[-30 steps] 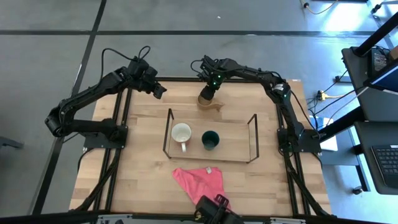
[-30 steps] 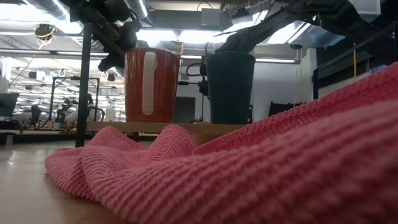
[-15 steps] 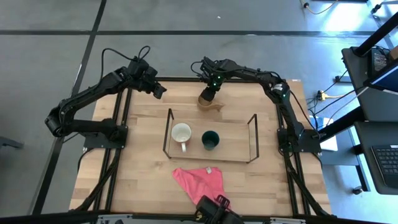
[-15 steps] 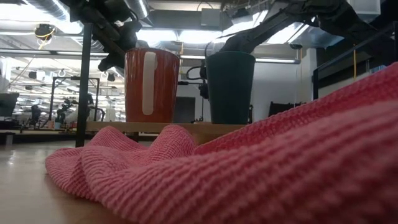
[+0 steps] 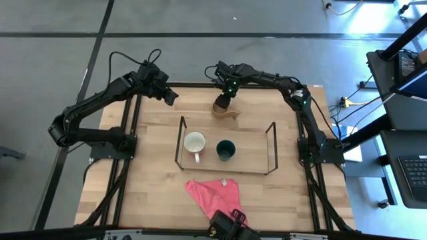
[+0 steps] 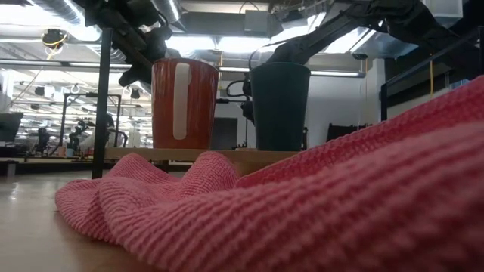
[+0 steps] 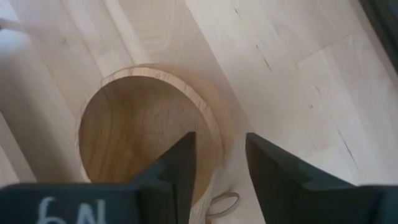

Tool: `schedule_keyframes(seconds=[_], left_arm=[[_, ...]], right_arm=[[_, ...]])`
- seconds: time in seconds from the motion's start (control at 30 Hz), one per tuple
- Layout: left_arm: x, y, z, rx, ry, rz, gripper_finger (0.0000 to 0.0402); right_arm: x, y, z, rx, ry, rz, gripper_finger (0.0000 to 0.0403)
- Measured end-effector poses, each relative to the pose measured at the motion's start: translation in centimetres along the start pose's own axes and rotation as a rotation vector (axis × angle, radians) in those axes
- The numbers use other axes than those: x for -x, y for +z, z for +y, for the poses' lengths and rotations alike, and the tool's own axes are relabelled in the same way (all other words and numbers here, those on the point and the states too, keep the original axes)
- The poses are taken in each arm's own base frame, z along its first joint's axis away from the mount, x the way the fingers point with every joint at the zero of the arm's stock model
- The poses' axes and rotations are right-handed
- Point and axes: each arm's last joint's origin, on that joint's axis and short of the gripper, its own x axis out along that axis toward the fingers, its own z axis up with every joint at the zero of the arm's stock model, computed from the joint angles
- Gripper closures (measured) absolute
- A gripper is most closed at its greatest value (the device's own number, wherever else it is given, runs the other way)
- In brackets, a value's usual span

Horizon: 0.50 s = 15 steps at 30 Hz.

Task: Stack small to large cups/mugs on shelf
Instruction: Move wooden mug from the bottom to the top

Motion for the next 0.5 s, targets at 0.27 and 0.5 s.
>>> schedule_keyframes(seconds=[0.27,0.5], left_arm=[[0.00,0.00,0.00,0.002,0.001,0.000,0.0315],[0.04,0.10,0.45,0.053,0.155,-0.052,0.0315]], right_arm=[[-0.64,-0.07,-0.13,-0.004,0.000,0.013,0.0279],[-0.93,-0.19,-0.19,-0.035,0.000,0.030,0.0284]])
